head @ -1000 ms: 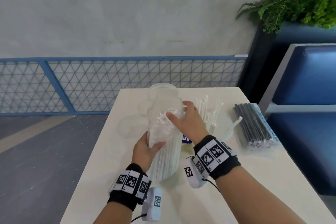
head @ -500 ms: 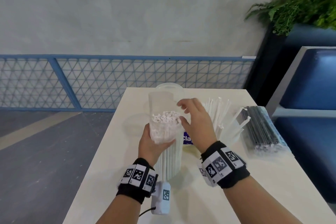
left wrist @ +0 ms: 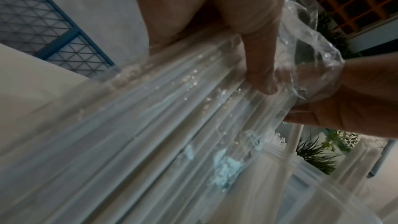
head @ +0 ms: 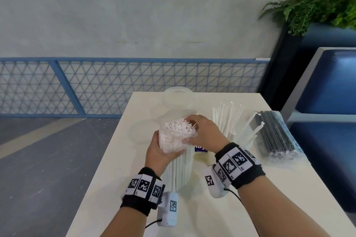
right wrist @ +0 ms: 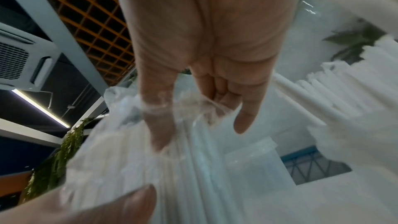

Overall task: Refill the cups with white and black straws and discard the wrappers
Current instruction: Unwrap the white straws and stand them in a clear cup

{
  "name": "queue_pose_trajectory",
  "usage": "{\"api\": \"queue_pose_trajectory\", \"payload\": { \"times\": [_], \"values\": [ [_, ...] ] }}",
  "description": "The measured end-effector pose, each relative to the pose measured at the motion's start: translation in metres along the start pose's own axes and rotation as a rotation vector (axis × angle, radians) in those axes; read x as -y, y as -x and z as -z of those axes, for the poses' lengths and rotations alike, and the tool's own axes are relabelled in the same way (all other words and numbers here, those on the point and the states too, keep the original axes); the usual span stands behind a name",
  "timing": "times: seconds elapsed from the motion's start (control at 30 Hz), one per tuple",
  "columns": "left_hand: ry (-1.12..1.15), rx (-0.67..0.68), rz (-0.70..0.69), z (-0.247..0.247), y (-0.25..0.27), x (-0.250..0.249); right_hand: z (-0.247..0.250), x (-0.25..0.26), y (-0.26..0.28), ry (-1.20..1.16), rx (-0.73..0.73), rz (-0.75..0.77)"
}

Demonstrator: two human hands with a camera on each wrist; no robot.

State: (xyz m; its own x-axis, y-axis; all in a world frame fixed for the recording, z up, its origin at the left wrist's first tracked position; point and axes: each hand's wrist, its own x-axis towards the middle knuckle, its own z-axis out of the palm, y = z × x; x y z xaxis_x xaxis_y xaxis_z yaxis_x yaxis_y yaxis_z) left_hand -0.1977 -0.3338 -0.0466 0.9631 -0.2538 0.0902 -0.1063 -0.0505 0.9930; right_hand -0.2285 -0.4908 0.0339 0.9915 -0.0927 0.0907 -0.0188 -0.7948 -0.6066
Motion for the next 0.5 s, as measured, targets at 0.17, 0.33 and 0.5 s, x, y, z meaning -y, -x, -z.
{"api": "queue_pose_trajectory", "payload": {
  "times": [0.17, 0.33, 0.5],
  "values": [
    [0.002, -0.014, 0.036, -0.001, 0.0, 0.0, -0.011, -0.001, 0.005, 0.01, -0.019, -0.053],
    [-0.05, 0.003, 0.04, -0.004, 0.0, -0.004, -0.014, -0.003, 0.004, 0.166, 0.142, -0.108],
    [-0.096, 0.006, 0.047, -0.003, 0.0, -0.007, -0.031, -0.015, 0.015, -0.211, -0.086, 0.013]
  ]
}}
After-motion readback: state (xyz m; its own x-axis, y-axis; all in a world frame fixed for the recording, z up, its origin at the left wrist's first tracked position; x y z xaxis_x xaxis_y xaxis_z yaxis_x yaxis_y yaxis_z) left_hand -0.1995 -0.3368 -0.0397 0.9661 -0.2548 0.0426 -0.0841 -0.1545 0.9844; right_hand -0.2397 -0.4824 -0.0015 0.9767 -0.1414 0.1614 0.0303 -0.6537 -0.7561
